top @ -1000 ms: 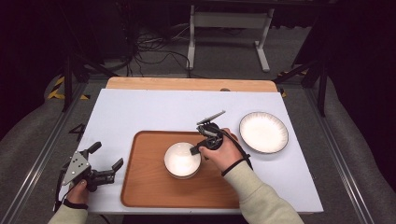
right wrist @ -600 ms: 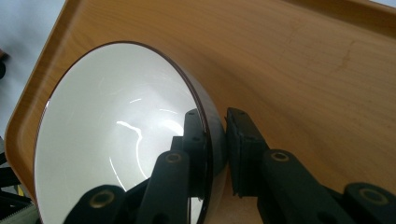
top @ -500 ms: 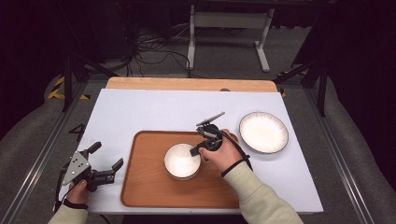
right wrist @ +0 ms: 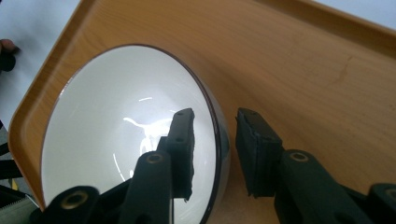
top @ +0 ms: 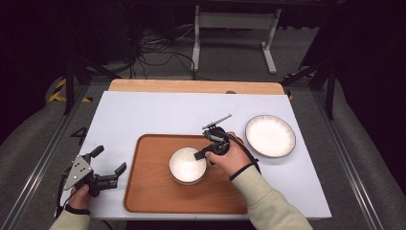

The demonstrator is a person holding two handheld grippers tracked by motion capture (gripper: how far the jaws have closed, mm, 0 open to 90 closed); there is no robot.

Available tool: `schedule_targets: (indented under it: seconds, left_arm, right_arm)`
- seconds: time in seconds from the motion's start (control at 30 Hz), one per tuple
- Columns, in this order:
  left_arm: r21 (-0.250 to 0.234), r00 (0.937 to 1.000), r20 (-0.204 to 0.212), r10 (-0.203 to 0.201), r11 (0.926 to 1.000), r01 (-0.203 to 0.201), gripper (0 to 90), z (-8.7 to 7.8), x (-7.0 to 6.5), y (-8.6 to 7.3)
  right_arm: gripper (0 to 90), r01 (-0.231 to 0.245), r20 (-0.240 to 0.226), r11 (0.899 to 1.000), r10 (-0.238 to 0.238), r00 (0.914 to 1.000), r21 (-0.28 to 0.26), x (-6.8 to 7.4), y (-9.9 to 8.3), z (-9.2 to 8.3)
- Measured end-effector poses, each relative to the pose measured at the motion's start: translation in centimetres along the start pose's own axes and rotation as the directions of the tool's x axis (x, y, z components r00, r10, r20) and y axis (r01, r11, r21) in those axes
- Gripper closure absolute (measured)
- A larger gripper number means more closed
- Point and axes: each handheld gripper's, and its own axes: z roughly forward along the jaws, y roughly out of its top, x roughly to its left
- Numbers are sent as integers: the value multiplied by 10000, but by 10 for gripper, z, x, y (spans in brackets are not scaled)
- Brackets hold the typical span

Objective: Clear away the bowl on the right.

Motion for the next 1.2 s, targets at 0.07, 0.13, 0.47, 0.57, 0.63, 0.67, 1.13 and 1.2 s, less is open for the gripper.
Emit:
schedule_targets:
  seconds: [0.07, 0.13, 0.47, 0.57, 0.63, 0.67, 1.13, 1.2]
  left_arm:
    - [6, 10000, 10, 0, 10000, 0, 3, 0, 0, 0]
    - [-10, 10000, -5, 9, 10000, -9, 3, 0, 0, 0]
    - [-57, 10000, 0, 32, 10000, -32, 3, 0, 0, 0]
    - [-46, 10000, 0, 27, 10000, -27, 3, 0, 0, 0]
    - [-45, 10000, 2, 26, 10000, -26, 3, 0, 0, 0]
    - [-43, 10000, 5, 26, 10000, -26, 3, 0, 0, 0]
    - [-39, 10000, 4, 27, 10000, -27, 3, 0, 0, 0]
    - [-33, 10000, 3, 33, 10000, -33, 3, 0, 0, 0]
  right_arm:
    - [622, 104, -67, 9994, -106, 9999, -330, 1, 0, -4]
    - [606, 346, -49, 9966, -351, 9994, -742, 3, 0, -9]
    - [572, 1168, 172, 9725, -1157, 9931, -2017, 9, 0, -25]
    - [562, 1558, 319, 9580, -1526, 9878, -2406, 11, -1, -29]
    - [543, 1910, 424, 9441, -1865, 9815, -2686, 12, -3, -31]
    - [534, 2061, 475, 9361, -2010, 9784, -2849, 12, -3, -32]
    - [452, 3967, 1224, 7677, -3911, 9122, -5032, 19, -16, -43]
    - [446, 4006, 1223, 7630, -3964, 9099, -5074, 19, -17, -44]
